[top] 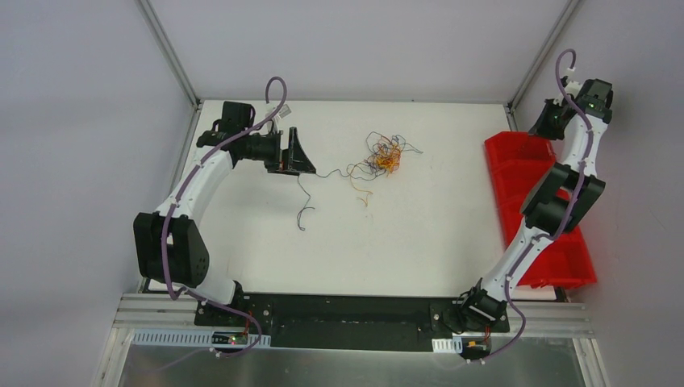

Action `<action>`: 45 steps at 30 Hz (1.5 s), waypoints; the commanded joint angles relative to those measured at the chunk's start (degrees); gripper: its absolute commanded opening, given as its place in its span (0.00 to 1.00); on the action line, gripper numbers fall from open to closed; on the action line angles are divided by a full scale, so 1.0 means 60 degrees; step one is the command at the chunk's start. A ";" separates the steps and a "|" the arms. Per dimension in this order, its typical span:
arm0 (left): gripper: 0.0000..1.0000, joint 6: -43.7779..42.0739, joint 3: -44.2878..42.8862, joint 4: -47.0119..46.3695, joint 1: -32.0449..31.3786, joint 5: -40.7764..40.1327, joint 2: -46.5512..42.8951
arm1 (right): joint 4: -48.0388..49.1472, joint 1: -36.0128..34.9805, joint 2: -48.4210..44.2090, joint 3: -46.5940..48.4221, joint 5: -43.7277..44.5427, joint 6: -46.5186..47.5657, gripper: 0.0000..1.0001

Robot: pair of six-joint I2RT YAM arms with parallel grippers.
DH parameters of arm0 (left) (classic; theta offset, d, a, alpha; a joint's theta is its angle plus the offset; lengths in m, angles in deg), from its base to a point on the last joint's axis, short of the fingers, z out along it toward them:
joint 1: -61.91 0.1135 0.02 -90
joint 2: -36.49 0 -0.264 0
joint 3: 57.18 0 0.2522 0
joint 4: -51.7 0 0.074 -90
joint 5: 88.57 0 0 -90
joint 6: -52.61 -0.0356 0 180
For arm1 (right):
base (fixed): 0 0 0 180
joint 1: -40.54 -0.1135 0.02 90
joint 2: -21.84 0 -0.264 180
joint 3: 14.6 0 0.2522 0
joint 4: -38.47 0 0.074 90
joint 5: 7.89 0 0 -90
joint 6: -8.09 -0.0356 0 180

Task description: Untangle the cables

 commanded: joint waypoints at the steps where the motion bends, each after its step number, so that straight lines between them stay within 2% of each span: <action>1: 1.00 -0.0299 0.0126 -0.0084 -0.0008 0.0030 -0.0033 | -0.0078 -0.0315 0.0019 0.0019 0.0479 0.0290 0.12; 6: 1.00 -0.0290 0.0194 -0.0084 -0.0008 -0.0287 -0.0104 | -0.0168 -0.0406 0.0054 0.0514 0.0755 0.0025 0.38; 8: 1.00 -0.0250 0.0242 -0.0086 -0.0008 -0.0455 -0.0147 | -0.0394 -0.0419 0.0015 0.0933 0.0671 -0.0175 0.51; 13: 1.00 -0.0135 0.0324 -0.0084 -0.0008 -0.0702 -0.0108 | -0.0981 -0.0553 -0.0774 0.1341 -0.0405 -0.0654 0.82; 15: 1.00 -0.0177 0.0201 -0.0084 -0.0012 -0.0767 0.0111 | -0.1196 -0.0772 -0.1270 0.1125 -0.0916 -0.0663 0.89; 22: 0.88 -0.0548 -0.1396 -0.0099 -0.0030 -0.0943 0.2182 | -0.1735 -0.2598 -0.2680 -0.0784 -0.2006 -0.0303 0.90; 26: 0.74 -0.0748 -0.2704 -0.0099 -0.0265 -0.0507 0.3632 | -0.1937 -0.3901 -0.2685 -0.1484 -0.2428 -0.0471 0.88; 32: 0.55 -0.0817 -0.4518 -0.0110 -0.1052 -0.0528 0.5594 | -0.0963 -0.5811 -0.2024 -0.2307 -0.2509 -0.1266 0.82; 36: 0.49 -0.0428 -0.5460 -0.0491 -0.1527 -0.0333 0.6677 | -0.0240 -0.6662 -0.1314 -0.2535 -0.2359 -0.1720 0.77; 45: 0.39 0.0697 -0.5531 -0.1956 -0.1781 -0.0547 0.7668 | 0.1906 -0.7389 -0.0077 -0.2715 -0.1109 -0.3267 0.64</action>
